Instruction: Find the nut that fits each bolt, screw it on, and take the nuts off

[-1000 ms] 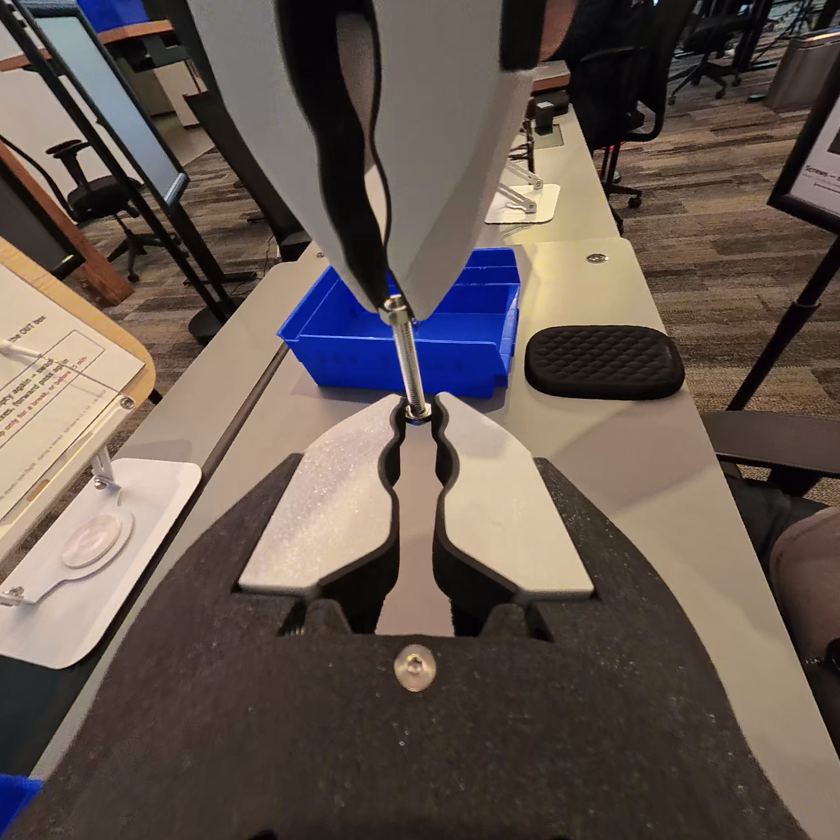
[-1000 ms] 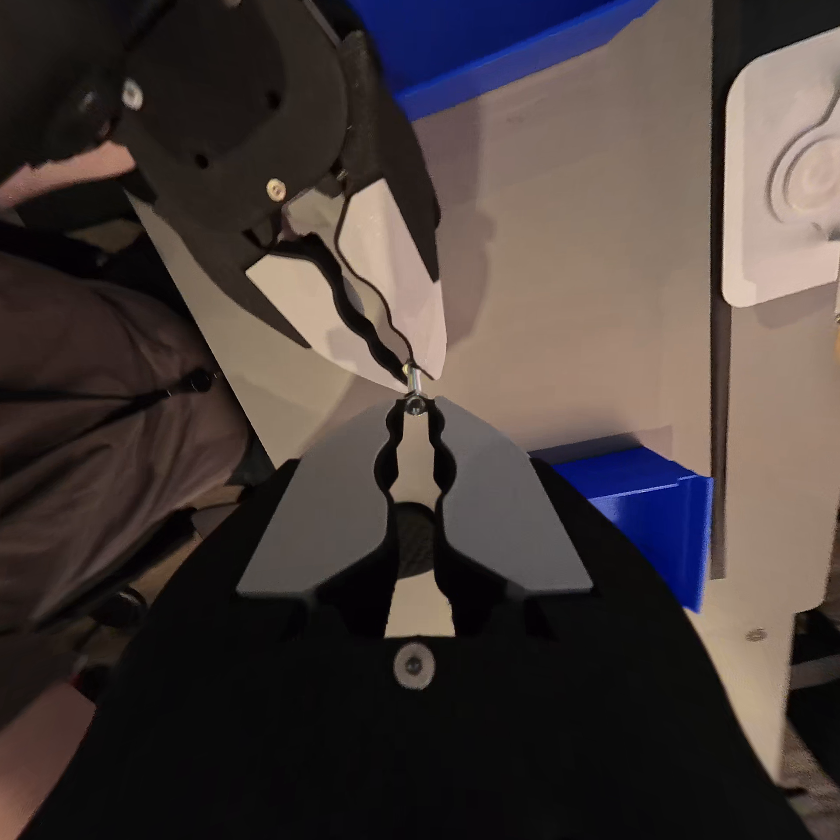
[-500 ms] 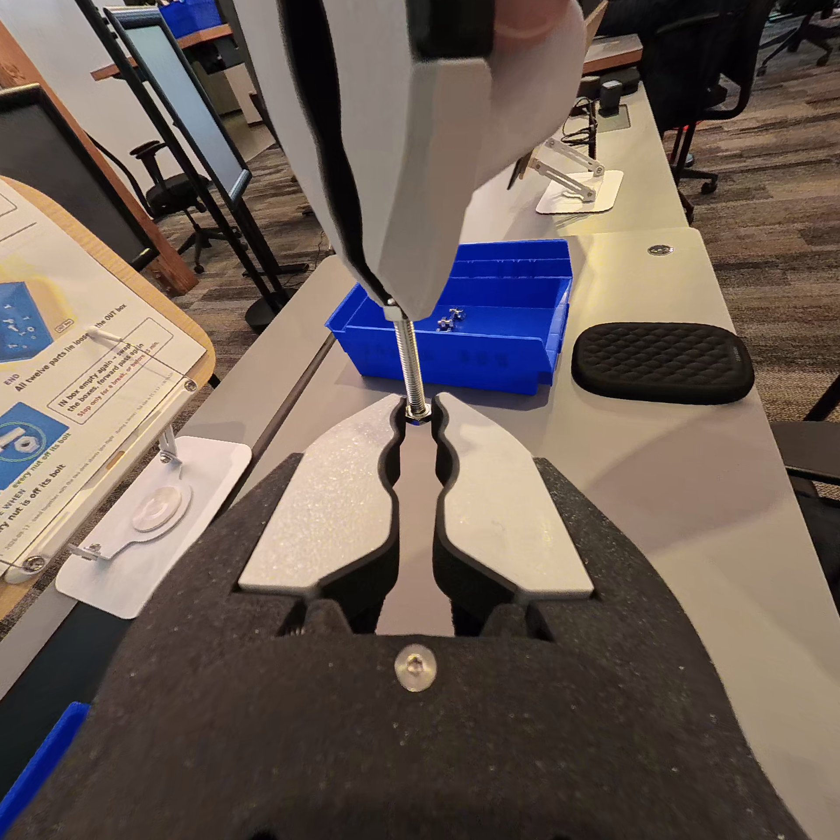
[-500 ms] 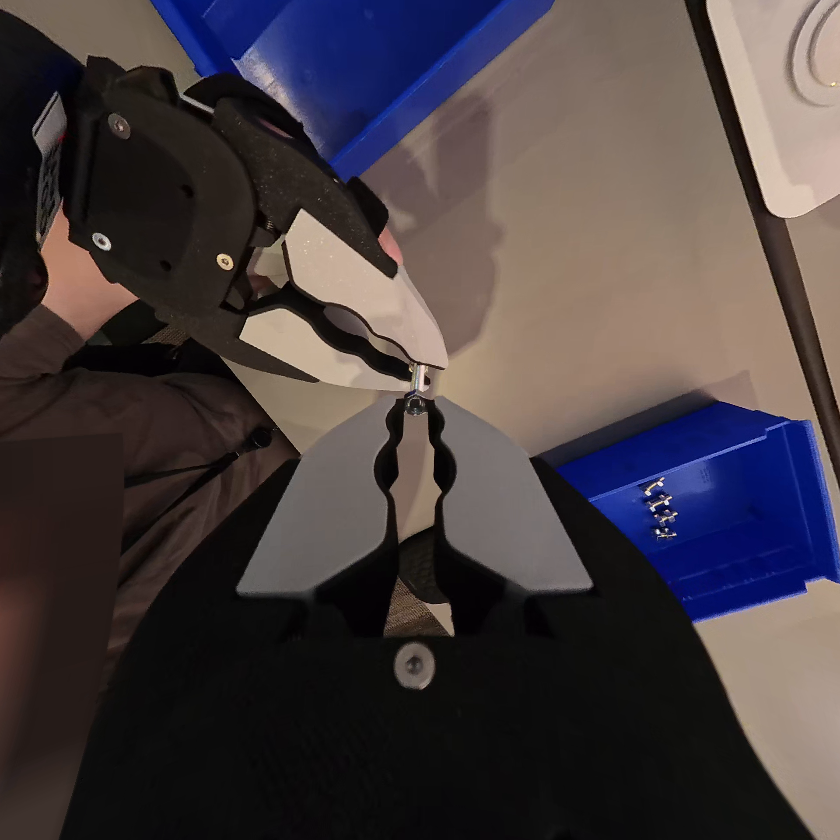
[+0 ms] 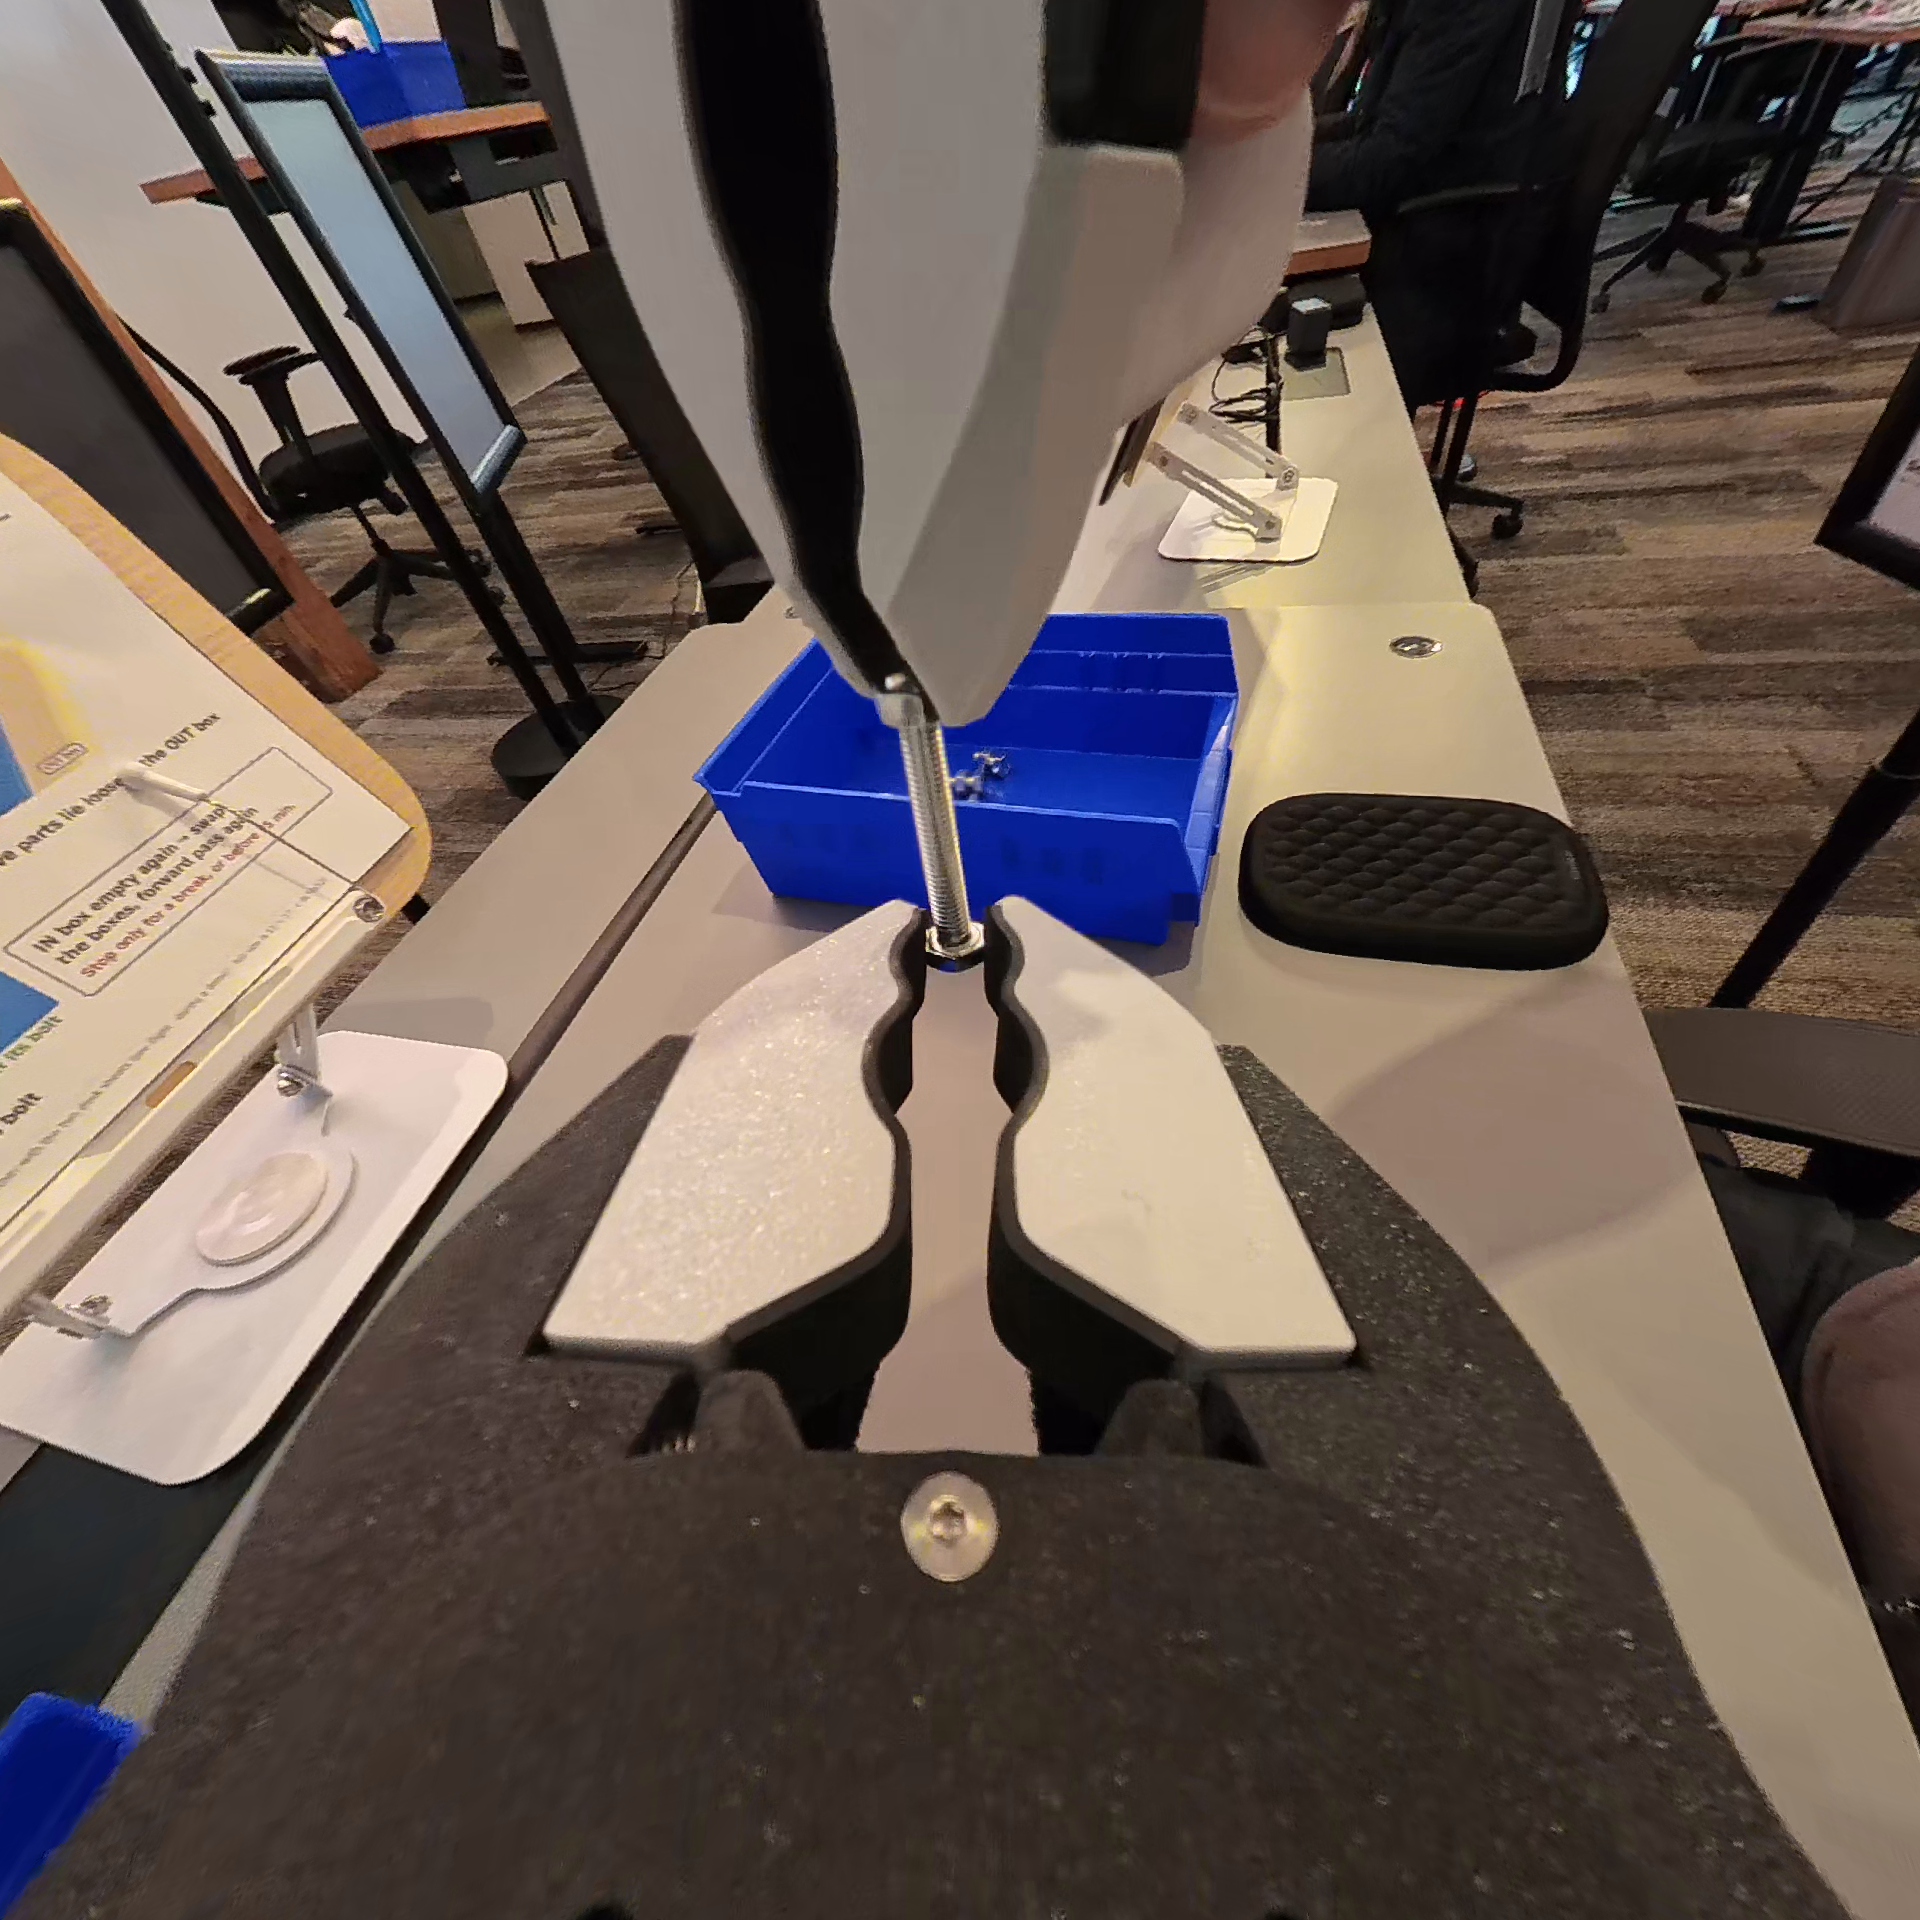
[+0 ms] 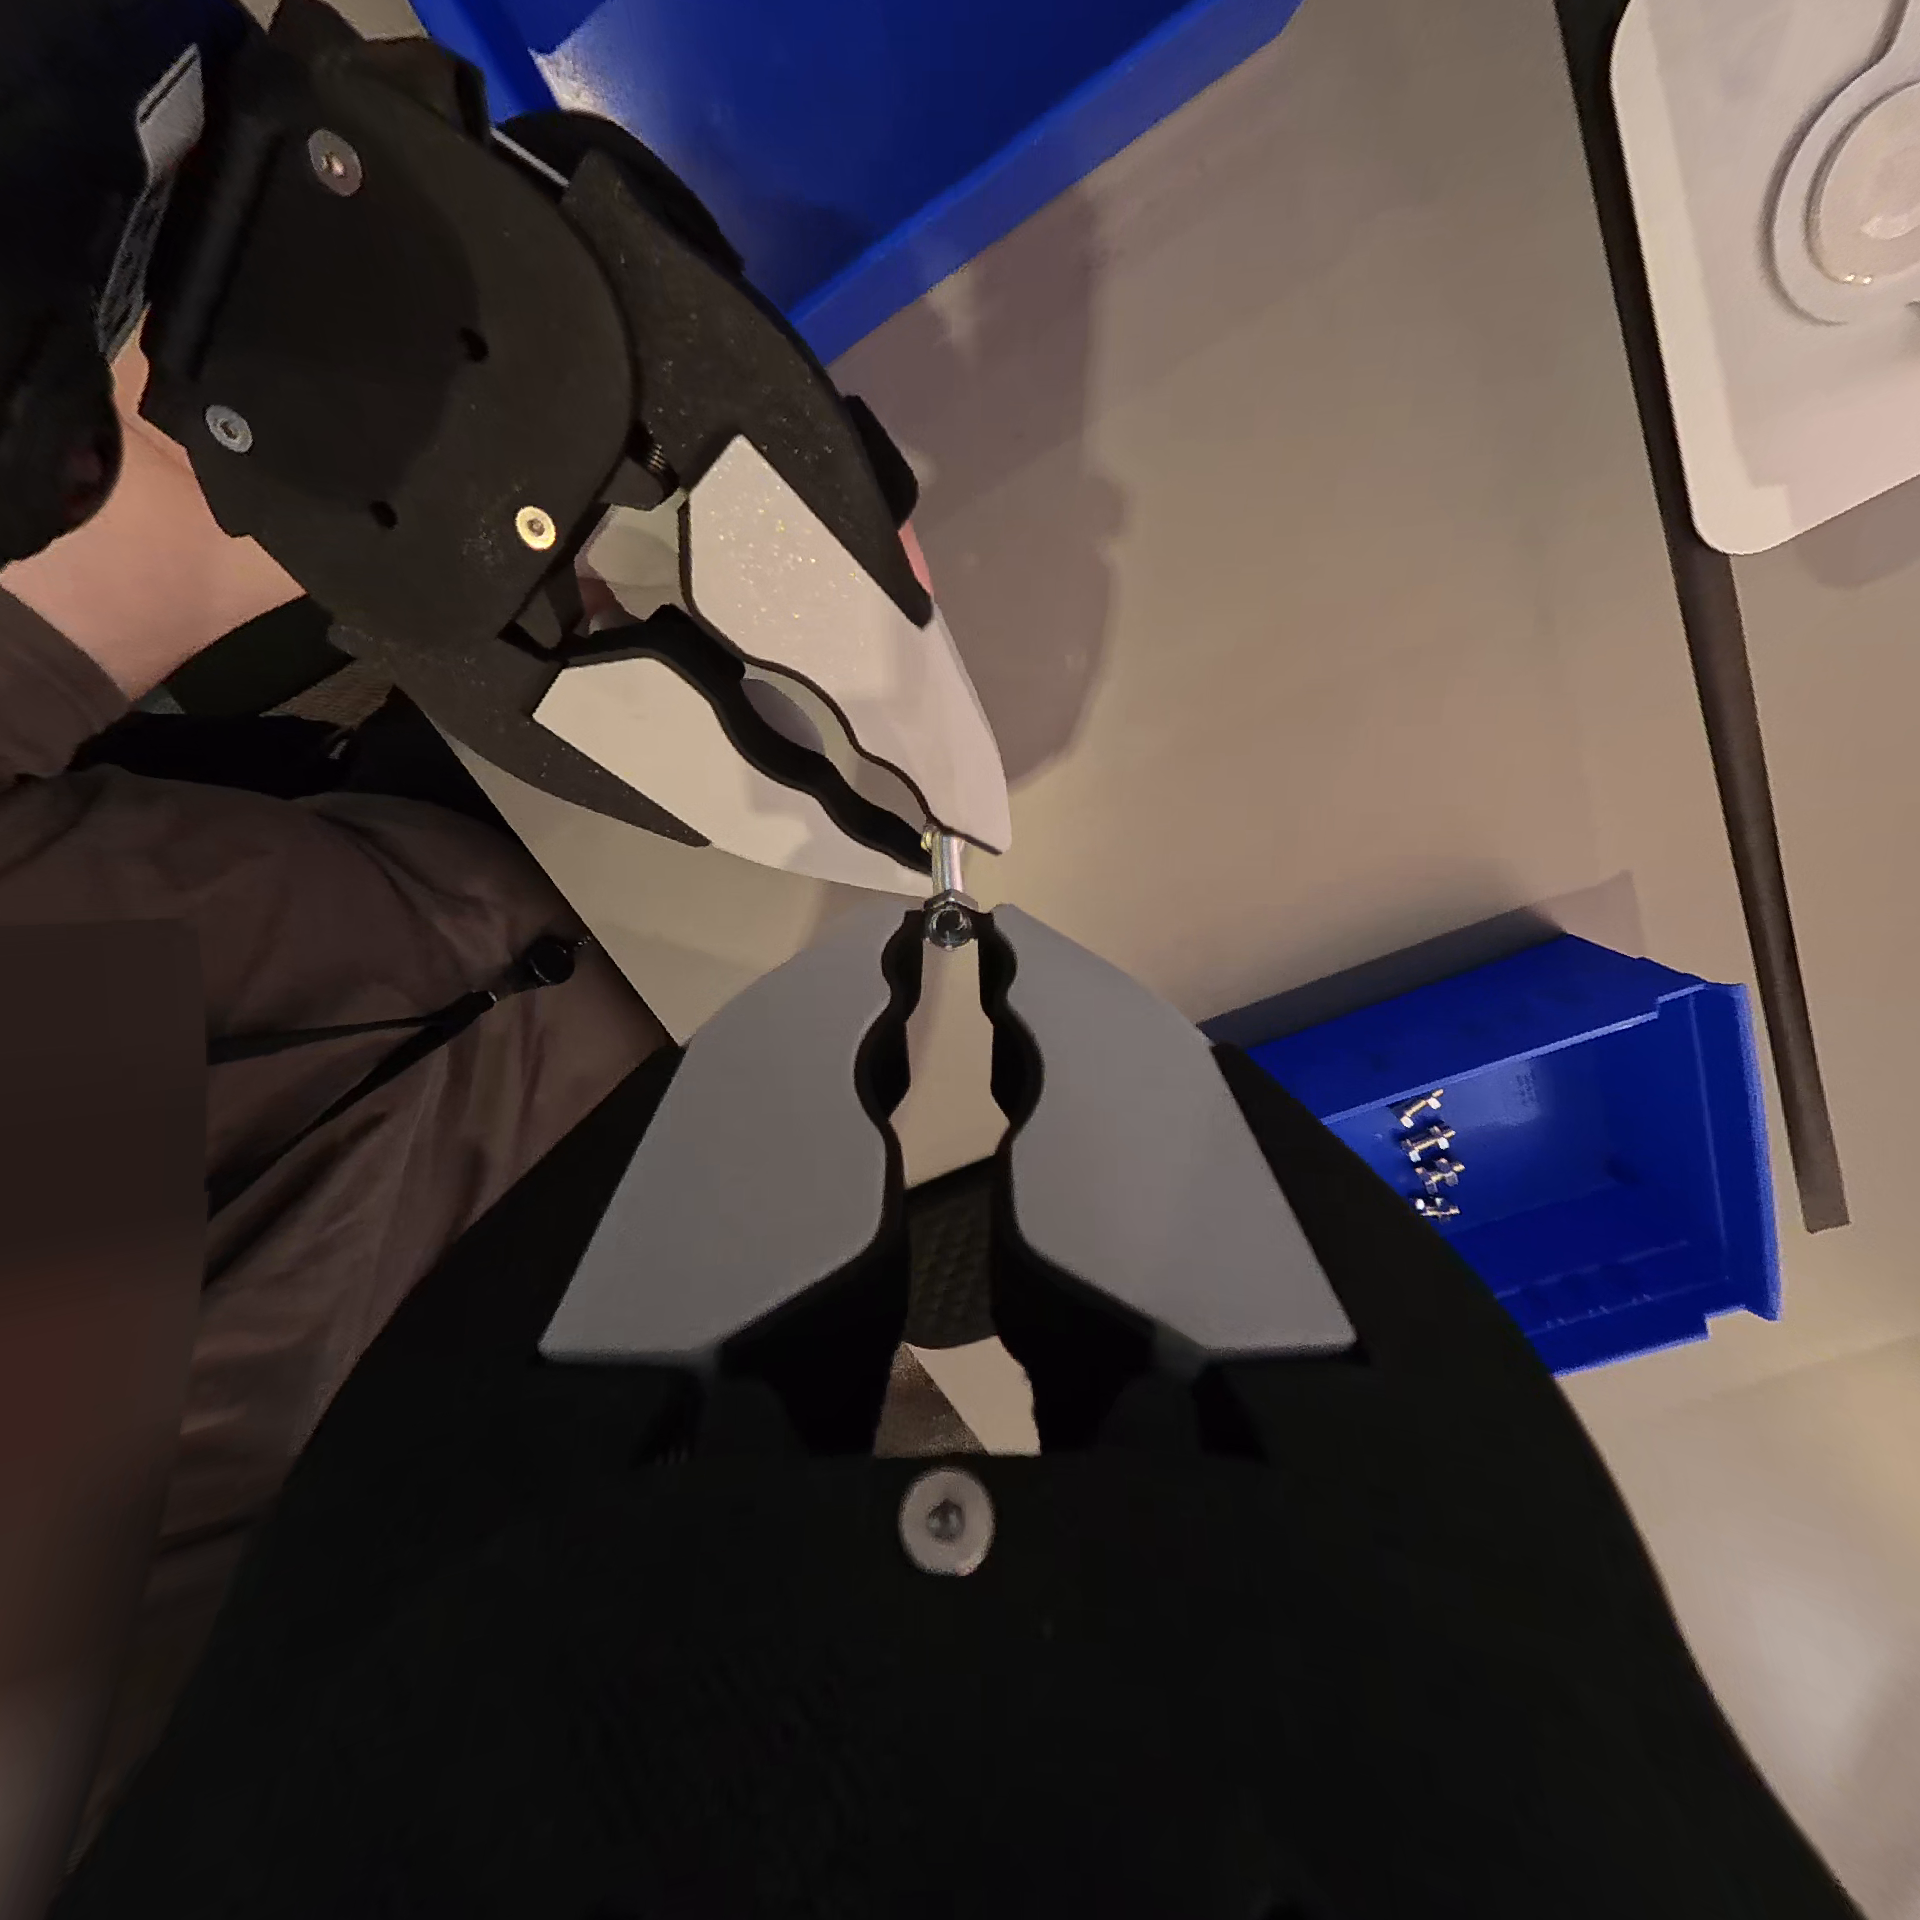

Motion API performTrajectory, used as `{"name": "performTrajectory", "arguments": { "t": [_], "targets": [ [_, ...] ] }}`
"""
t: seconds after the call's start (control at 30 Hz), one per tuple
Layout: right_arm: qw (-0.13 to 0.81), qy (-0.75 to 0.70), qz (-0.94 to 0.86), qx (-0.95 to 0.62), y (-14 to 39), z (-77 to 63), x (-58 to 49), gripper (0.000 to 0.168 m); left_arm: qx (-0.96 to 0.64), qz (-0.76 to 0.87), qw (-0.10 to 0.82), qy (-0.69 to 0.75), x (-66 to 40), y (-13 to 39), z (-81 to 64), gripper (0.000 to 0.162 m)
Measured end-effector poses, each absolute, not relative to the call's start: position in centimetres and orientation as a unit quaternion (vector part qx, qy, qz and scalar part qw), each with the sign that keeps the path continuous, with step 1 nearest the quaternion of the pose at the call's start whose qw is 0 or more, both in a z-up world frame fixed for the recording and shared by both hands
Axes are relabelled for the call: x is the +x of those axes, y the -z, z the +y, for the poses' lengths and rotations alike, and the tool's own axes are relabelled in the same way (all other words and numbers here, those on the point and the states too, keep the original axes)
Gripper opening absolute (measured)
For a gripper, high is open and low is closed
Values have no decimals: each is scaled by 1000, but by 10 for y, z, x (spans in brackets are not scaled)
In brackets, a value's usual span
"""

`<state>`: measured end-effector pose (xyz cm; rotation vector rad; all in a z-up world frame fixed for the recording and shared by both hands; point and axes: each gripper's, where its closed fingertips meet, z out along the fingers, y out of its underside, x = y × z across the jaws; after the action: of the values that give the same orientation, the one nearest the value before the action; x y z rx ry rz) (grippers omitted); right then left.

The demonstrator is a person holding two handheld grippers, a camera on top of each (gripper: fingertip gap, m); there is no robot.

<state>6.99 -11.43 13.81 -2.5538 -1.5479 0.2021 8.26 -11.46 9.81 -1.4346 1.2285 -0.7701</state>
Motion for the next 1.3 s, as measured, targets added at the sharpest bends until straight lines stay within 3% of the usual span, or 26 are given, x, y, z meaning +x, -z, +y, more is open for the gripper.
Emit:
{"name": "performTrajectory", "arguments": {
  "t": [1.3],
  "targets": [
    [55, -37, -562, -824, -133, -120, 70, 13, -587, 526, 510, 345, 86, -100, -126, 10]
  ]
}}
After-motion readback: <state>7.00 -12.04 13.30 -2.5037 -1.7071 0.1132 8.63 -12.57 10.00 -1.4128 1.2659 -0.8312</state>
